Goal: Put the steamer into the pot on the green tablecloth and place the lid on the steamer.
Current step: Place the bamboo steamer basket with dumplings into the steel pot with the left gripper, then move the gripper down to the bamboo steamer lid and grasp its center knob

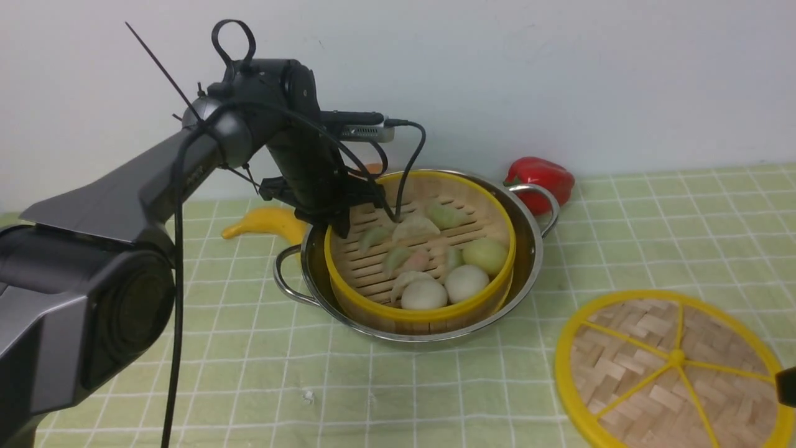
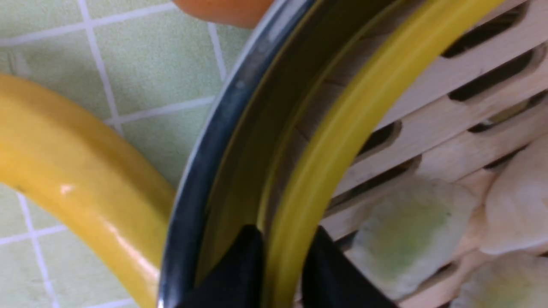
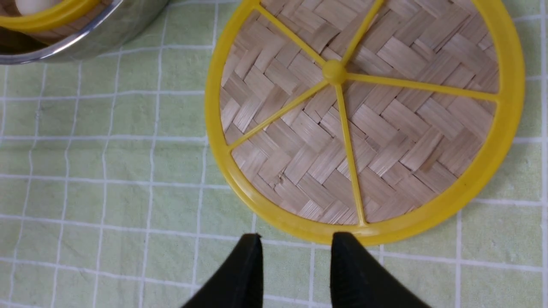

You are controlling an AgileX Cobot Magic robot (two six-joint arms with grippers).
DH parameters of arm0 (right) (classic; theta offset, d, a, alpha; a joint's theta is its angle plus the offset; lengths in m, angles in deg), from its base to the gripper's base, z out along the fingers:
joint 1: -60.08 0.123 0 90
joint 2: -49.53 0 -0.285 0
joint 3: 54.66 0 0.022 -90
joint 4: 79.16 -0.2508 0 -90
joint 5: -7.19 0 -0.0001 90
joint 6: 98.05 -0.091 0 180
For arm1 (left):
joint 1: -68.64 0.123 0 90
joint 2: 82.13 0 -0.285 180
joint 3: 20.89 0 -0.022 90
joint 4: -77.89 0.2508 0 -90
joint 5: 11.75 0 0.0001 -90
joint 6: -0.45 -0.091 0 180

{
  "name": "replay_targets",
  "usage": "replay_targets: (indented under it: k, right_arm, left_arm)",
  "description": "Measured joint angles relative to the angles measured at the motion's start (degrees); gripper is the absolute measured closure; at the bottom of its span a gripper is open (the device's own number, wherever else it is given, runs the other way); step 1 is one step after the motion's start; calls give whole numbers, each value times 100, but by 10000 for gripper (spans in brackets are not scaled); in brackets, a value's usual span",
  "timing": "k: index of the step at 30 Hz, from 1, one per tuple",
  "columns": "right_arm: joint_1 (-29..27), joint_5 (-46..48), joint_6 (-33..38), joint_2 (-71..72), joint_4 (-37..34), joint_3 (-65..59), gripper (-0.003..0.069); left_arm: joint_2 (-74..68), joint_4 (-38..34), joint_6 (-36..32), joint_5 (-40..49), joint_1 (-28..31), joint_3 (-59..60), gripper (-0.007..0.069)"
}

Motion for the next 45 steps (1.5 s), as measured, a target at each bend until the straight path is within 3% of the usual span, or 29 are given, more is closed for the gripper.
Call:
replay_targets:
  k: [8,13,18,20,24,26,29,33,35,36,37,39,43,45]
  right_arm:
    - [0,-21,0,0,-107,0,417]
    - [0,-153,357,0,-519,118,417]
    - [311,-215,1199,-271,-1790,294,417]
    - [488,-193,1306,-404,-1961,296,417]
    - [1555,-166,1405,-909,-2025,300,417]
    - [2195,-190,1176,-1147,-1640,300,417]
    - [2663,-416,511,-1365,-831,300,417]
    - [2772,-762,-463,-1502,297,347,417]
    - [2784,-955,-1312,-1631,1287,524,417]
    - [2784,-954,-1367,-1642,1358,542,417]
    - [2784,-981,-1739,-1777,1938,710,417]
    - [2784,-1006,-2036,-1934,2367,933,417]
    - [2784,-946,-2394,-2504,3170,1470,417]
    - [2760,-894,-2482,-2734,3366,1584,417]
  left_arm:
    - [215,-71,2,333,0,-293,276]
    - [489,130,2,354,0,-902,258]
    - [1256,279,29,359,-5,-1188,332]
    - [1432,267,30,361,-21,-1188,358]
    - [2208,5,-58,361,-60,-1156,493]
    - [2691,-188,-228,361,-72,-1075,570]
    - [3320,-265,-494,361,-72,-823,634]
    - [4102,-265,-740,361,-72,-249,648]
    - [4902,-271,-940,361,-72,589,648]
    - [4965,-271,-951,361,-72,660,648]
    - [5534,-282,-1094,354,-72,1380,648]
    - [6067,-299,-1210,233,-72,2028,648]
    - [7604,-459,-1486,-1205,-72,4553,648]
    - [8180,-530,-1524,-1643,-72,5279,648]
